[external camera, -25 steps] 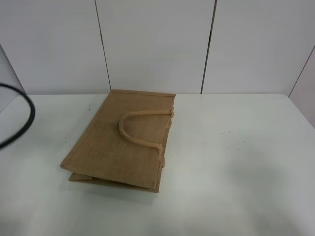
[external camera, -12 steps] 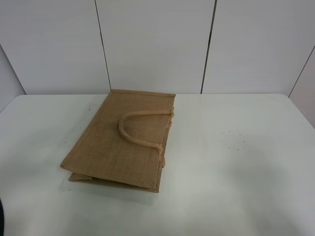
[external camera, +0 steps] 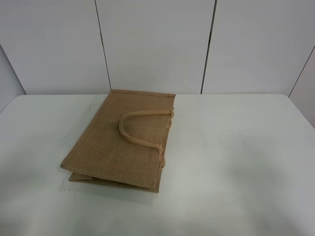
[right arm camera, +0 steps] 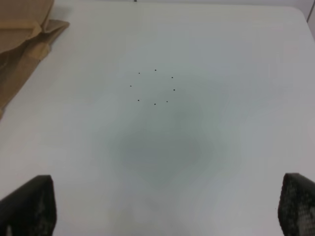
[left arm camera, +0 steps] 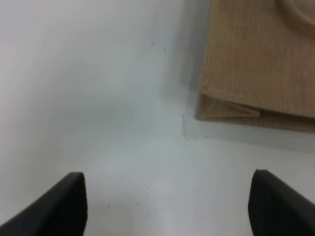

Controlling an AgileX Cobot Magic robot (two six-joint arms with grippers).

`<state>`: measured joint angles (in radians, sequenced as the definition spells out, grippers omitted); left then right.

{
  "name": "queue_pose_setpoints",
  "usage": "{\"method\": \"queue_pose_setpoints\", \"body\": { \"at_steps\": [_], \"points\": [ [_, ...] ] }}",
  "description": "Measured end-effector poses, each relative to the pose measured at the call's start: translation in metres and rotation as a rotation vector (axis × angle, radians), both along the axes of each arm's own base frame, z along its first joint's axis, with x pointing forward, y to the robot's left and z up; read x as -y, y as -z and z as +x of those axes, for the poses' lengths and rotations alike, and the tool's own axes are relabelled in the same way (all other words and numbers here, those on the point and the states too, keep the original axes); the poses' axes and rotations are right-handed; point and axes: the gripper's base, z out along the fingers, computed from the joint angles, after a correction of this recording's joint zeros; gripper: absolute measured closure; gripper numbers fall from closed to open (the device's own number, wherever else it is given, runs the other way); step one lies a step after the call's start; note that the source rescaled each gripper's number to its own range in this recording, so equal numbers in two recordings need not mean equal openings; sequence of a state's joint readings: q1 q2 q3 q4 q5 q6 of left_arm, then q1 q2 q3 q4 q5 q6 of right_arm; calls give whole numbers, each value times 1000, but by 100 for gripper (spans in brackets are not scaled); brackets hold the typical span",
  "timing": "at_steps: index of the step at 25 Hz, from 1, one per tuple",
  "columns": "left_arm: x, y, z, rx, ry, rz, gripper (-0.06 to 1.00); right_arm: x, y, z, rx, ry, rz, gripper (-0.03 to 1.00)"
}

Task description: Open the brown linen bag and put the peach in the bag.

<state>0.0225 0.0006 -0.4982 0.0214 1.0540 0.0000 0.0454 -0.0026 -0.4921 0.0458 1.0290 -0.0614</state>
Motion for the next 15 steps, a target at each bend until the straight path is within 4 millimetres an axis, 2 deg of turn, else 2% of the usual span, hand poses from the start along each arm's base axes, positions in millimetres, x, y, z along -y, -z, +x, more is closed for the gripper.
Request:
{"method": "queue_pose_setpoints", "body": {
  "at_steps": [15],
  "points": [
    [0, 0, -1, 4, 0, 0, -1, 0, 0, 0, 0, 0, 0, -3]
  ]
}}
